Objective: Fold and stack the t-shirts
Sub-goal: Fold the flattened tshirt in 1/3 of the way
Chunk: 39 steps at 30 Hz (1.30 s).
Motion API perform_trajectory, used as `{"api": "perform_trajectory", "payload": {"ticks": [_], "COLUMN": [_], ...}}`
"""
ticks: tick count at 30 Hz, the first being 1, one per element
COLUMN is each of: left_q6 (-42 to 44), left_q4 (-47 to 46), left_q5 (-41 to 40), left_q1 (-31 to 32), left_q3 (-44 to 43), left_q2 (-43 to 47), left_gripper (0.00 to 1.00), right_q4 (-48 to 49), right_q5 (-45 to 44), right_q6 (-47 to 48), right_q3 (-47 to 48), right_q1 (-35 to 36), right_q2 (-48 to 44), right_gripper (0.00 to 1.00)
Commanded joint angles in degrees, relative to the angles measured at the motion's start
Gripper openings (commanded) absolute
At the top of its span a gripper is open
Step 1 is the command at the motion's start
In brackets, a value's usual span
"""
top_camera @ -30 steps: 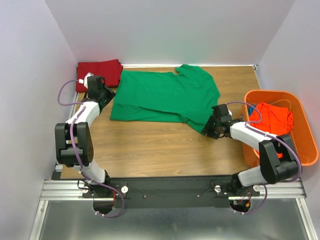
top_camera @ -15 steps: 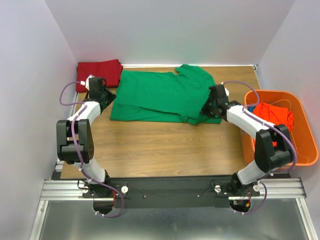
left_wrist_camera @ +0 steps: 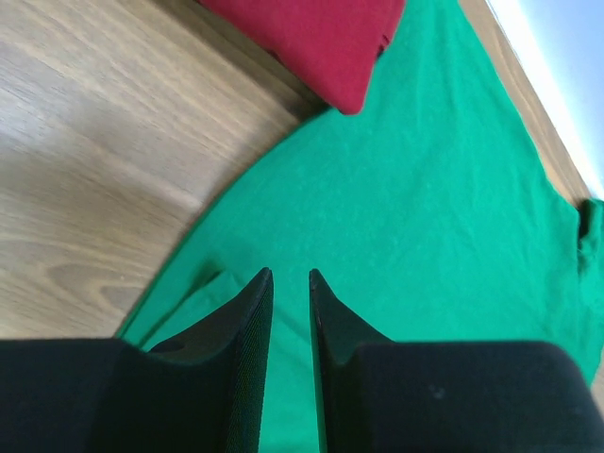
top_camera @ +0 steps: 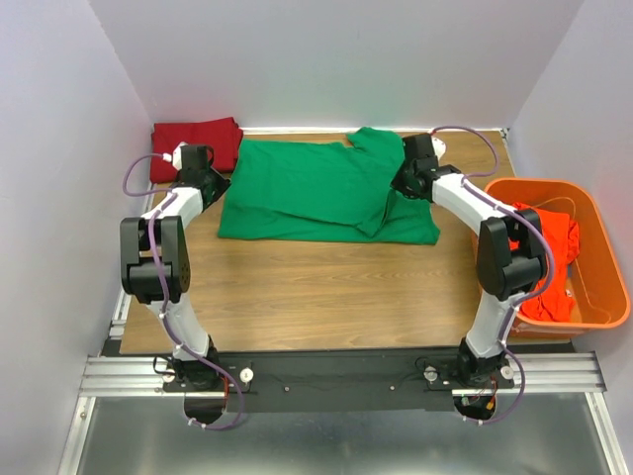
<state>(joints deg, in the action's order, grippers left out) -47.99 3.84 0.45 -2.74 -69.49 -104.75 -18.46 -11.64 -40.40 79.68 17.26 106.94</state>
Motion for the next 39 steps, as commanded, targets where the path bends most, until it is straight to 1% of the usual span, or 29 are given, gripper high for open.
{"api": "perform_trajectory", "payload": {"ticks": [1,9,14,15,16,19,20,23,24,25,27,28,30,31,32,35,39], "left_q6": [0.44,-0.27,-0.35,-0.18,-0.18,-0.09,-0.09,0.26,0.52,0.70,1.05,1.31,1.49,1.75,1.93,2.19,2.37], "left_q4": [3.98,7.06,7.50,7.68,7.85,8.03,8.03,8.03,8.03,8.03,8.12,8.12,8.03,8.03,8.03,7.86,7.68], "left_q5": [-5.28,-8.97,-9.85,-10.20,-10.29,-10.47,-10.47,-10.47,-10.47,-10.47,-10.38,-10.38,-10.21,-10.12,-10.03,-9.77,-9.59], "left_q1": [0.54,1.51,2.65,2.57,2.65,2.65,2.57,2.57,2.57,2.65,2.65,2.57,2.57,2.57,2.57,2.57,2.57], "left_q3": [-2.13,-4.51,-5.56,-6.17,-6.27,-6.62,-6.62,-6.62,-6.53,-6.44,-6.36,-6.36,-6.44,-6.53,-6.71,-6.62,-6.09], "left_q2": [-1.51,-2.74,-3.62,-3.88,-3.97,-4.41,-4.58,-4.50,-4.50,-4.41,-4.06,-3.97,-3.36,-3.27,-3.09,-2.22,-1.34], "left_gripper": [0.29,0.29,0.29,0.29,0.29,0.29,0.29,0.29,0.29,0.29,0.29,0.29,0.29,0.29,0.29,0.29,0.29], "right_q4": [-0.70,1.32,2.72,3.25,3.78,6.67,7.81,10.46,10.55,10.55,10.55,10.55,10.72,10.90,10.99,13.88,19.76], "right_q5": [-3.13,-2.16,1.87,3.36,3.99,6.97,7.94,10.75,12.94,13.48,13.92,14.10,15.58,15.85,16.47,19.45,23.66], "right_q6": [0.15,-4.33,-7.41,-7.84,-8.02,-8.46,-8.20,-6.62,-6.01,-5.31,-3.90,-3.72,-2.50,-2.14,-1.96,-1.70,-1.70], "right_q3": [4.77,7.16,7.68,7.94,7.95,7.77,7.68,8.82,9.35,9.61,8.04,5.25,2.07,0.14,-3.27,-10.04,-14.63], "right_q1": [-1.17,-3.10,-5.30,-5.56,-6.26,-7.23,-7.93,-8.99,-9.26,-9.34,-9.35,-9.35,-9.08,-8.91,-8.65,-8.12,-7.50], "right_q2": [2.14,3.02,5.47,6.00,7.05,8.37,9.33,10.92,11.62,11.46,8.83,7.77,5.23,3.30,2.24,-0.32,-0.33], "right_gripper": [0.08,0.08,0.09,0.11,0.15,0.23,0.27,0.33,0.34,0.39,0.46,0.52,0.55,0.60,0.62,0.64,0.64]}}
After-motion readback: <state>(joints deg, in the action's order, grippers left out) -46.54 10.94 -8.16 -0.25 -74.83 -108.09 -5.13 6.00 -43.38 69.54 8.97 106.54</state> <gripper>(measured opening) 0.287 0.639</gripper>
